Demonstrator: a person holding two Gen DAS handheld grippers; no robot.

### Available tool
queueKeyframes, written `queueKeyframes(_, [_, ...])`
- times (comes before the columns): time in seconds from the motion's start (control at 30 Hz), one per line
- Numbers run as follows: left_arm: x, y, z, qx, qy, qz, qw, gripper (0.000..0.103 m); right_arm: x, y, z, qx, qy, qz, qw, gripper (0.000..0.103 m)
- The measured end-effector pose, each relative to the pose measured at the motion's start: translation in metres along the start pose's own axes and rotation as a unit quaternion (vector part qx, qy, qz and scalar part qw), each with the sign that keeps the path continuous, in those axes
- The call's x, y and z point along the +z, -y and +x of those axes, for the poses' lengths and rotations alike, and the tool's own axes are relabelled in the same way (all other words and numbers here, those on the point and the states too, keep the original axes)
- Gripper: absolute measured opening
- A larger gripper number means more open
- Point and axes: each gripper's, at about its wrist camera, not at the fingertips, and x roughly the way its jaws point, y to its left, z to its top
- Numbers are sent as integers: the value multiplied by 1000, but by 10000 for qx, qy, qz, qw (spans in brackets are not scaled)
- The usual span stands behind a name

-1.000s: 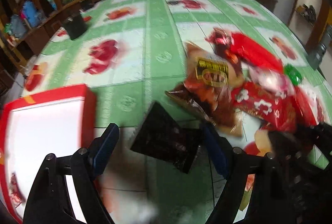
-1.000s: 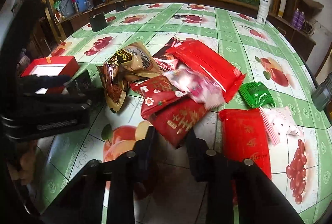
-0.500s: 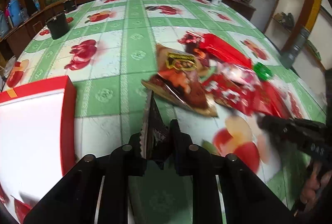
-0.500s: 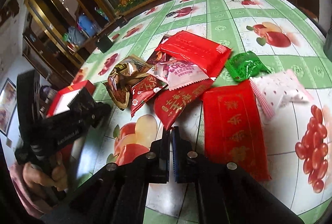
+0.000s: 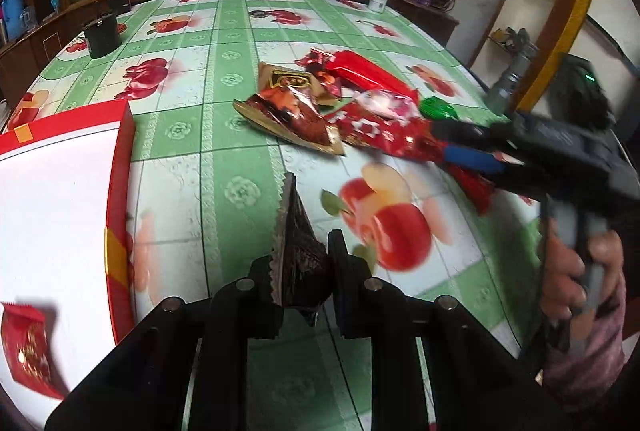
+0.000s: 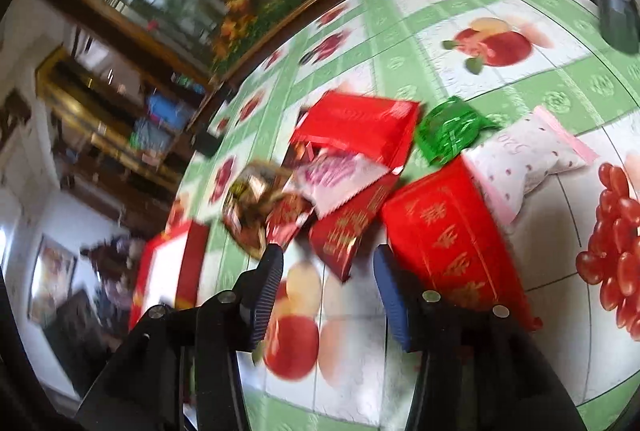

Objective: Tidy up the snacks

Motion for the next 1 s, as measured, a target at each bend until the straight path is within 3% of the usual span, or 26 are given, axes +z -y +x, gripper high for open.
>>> queueKeyframes(0.07, [-3,3,-3,-86,-12,12,10000,16,4,0,4,-96,81,91,9999,46])
queueKeyframes(0.17, [-2,4,-7,-141,34,14,9999,16,4,1,14,-171,-103,101,9997,14])
queueKeyframes(0.27, [-2,3,-11,-174,87,7,9998,16,0,3,12,-59,-31,92,9999,7])
queueKeyframes(0.63, [-7,-12,-49,-58,506,-114,9986,16,-15,-8,-20,759,-51,-113,9970,3])
queueKeyframes(1.0, [-21,-51,-79,226,756,-544,9954,16,-48,-53,2,988,-599,-555,9918,3])
